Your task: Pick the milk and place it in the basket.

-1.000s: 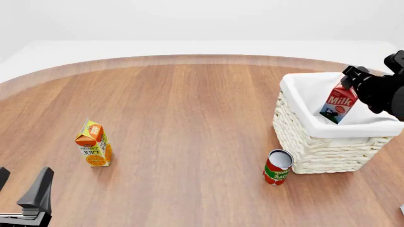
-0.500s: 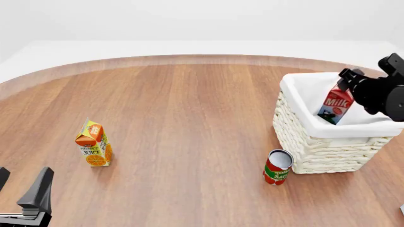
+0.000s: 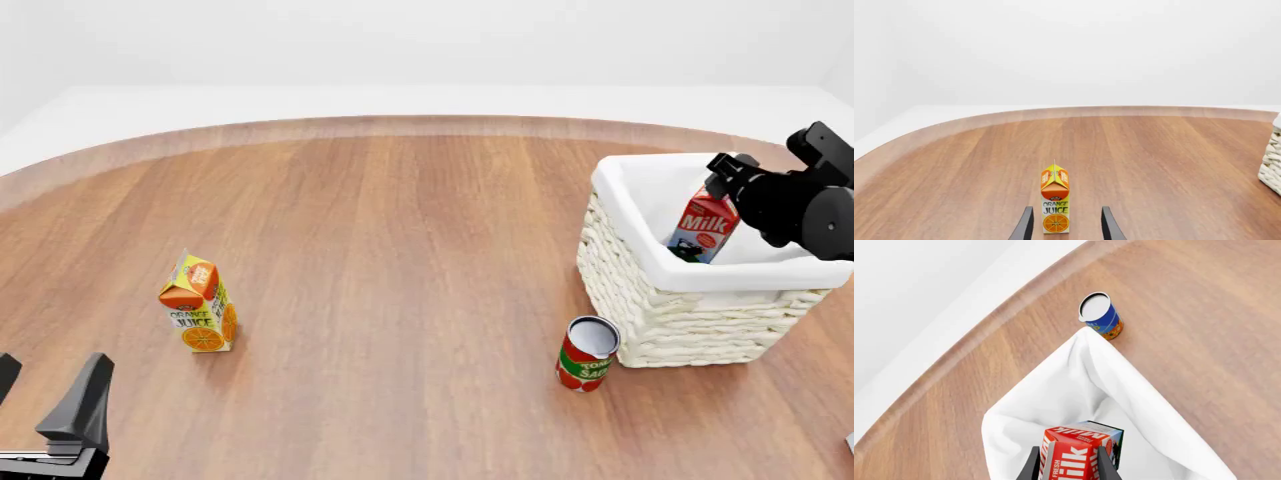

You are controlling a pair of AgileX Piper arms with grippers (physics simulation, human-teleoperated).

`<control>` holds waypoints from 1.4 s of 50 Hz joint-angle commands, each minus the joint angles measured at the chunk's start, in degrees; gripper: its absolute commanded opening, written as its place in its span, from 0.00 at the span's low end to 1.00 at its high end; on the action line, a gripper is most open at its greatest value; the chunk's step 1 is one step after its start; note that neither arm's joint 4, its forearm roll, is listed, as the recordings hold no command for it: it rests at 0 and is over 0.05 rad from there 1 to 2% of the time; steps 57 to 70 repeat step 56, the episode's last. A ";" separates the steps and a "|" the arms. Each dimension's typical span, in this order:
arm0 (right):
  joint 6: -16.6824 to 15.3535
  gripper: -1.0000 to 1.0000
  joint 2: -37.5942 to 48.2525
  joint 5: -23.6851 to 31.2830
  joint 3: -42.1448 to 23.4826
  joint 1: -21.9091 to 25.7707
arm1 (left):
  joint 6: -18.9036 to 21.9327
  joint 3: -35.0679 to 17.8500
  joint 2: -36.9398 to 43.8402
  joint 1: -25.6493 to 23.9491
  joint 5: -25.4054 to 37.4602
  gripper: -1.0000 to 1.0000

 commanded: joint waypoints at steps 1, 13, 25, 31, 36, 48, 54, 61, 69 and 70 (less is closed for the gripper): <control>0.71 0.00 0.66 -1.29 -0.82 0.12 | 0.00 0.00 0.00 0.00 0.00 1.00; 1.04 0.00 1.42 -1.65 -0.90 0.52 | 0.00 0.00 0.00 0.00 0.00 1.00; 3.00 1.00 2.36 -2.02 -2.05 2.99 | 0.00 0.00 0.00 0.00 0.00 1.00; 3.06 1.00 1.78 -1.83 -2.05 3.09 | 0.00 0.00 0.00 0.00 0.00 1.00; 3.08 1.00 1.49 -1.87 -1.88 3.27 | 0.00 0.00 0.00 0.00 0.00 1.00; 2.94 1.00 0.47 -1.82 -1.89 3.91 | 0.00 0.00 0.00 0.00 0.00 1.00; 0.73 1.00 -3.24 -2.34 -2.80 4.86 | 0.00 0.00 0.00 0.00 0.00 1.00; 0.25 1.00 -4.02 -2.41 -3.19 5.17 | 0.00 0.00 0.00 0.00 0.00 1.00; 0.25 1.00 -4.02 -2.41 -3.19 5.17 | 0.00 0.00 0.00 0.00 0.00 1.00; 0.25 1.00 -4.02 -2.41 -3.19 5.17 | 0.00 0.00 0.00 0.00 0.00 1.00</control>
